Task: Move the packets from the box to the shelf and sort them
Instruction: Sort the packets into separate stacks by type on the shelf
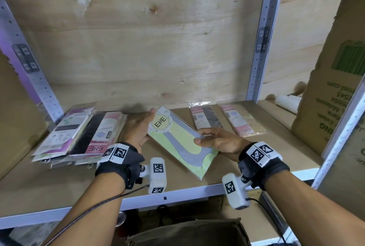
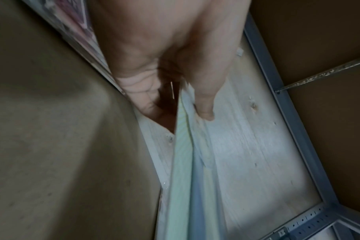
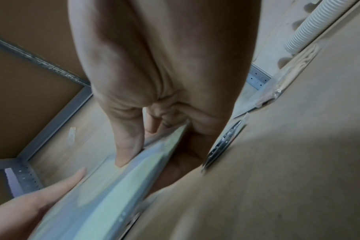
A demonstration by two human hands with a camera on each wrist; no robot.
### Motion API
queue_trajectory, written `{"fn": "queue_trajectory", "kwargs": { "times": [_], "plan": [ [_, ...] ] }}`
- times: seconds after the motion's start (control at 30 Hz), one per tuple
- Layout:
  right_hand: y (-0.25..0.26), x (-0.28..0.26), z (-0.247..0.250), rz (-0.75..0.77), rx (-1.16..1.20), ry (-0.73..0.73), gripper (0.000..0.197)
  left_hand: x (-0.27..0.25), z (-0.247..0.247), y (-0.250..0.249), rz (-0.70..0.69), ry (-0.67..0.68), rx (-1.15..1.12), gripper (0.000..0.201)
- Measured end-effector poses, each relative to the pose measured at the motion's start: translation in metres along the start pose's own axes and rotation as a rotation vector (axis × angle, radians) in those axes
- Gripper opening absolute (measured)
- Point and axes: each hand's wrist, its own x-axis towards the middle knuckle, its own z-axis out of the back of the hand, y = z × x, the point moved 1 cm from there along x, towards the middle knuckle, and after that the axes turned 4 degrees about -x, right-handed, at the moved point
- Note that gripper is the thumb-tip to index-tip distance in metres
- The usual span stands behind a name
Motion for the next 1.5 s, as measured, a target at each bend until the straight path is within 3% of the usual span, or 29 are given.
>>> {"fn": "queue_trajectory", "kwargs": {
  "times": [0.13,0.27,0.4,0.53,0.63,0.73,0.87,1.0,1.17,1.27,1.33,1.43,1.5],
  "plan": [
    [0.001,0.0,-0.001,-0.018,0.035,0.006,0.031,-0.003,0.003,0.0,0.031,0.007,-0.02,0.036],
    [0.005,0.001,-0.004,-0.025,0.059,-0.001,0.032,-0.008,0.003,0.001,0.114,0.024,-0.107,0.012],
    [0.009,-0.001,-0.007,-0.031,0.077,-0.026,0.034,-0.012,0.0,-0.002,0.088,0.052,-0.158,0.019],
    [0.01,0.001,-0.008,-0.018,0.203,-0.114,0.036,-0.016,-0.003,0.009,0.101,0.259,0.004,0.047],
    [0.012,0.005,-0.01,-0.03,0.239,-0.212,0.039,-0.025,-0.009,0.017,0.124,0.491,0.121,0.04],
    [0.013,0.009,-0.014,-0.068,0.242,-0.278,0.036,-0.029,-0.012,0.019,0.102,0.582,0.198,0.03],
    [0.012,0.016,-0.017,-0.11,0.134,-0.245,0.022,-0.022,-0.002,0.02,0.116,0.537,0.201,0.032],
    [0.012,0.02,-0.016,-0.156,0.18,-0.085,0.022,-0.015,0.013,0.022,0.141,0.472,0.153,0.023],
    [0.012,0.035,-0.023,-0.215,-0.07,-0.223,0.033,-0.004,0.024,0.025,0.143,0.307,0.132,0.019],
    [0.013,0.043,-0.029,-0.235,-0.253,-0.288,0.024,0.003,0.025,0.028,0.126,0.208,0.216,0.024],
    [0.012,0.046,-0.034,-0.257,-0.303,-0.276,0.023,0.007,0.026,0.032,0.141,0.163,0.25,0.025],
    [0.011,0.045,-0.041,-0.334,-0.366,-0.203,0.026,0.012,0.027,0.035,0.221,0.139,0.371,0.05],
    [0.012,0.046,-0.042,-0.35,-0.387,-0.207,0.026,0.015,0.028,0.034,0.225,0.137,0.499,0.041]
  ]
}}
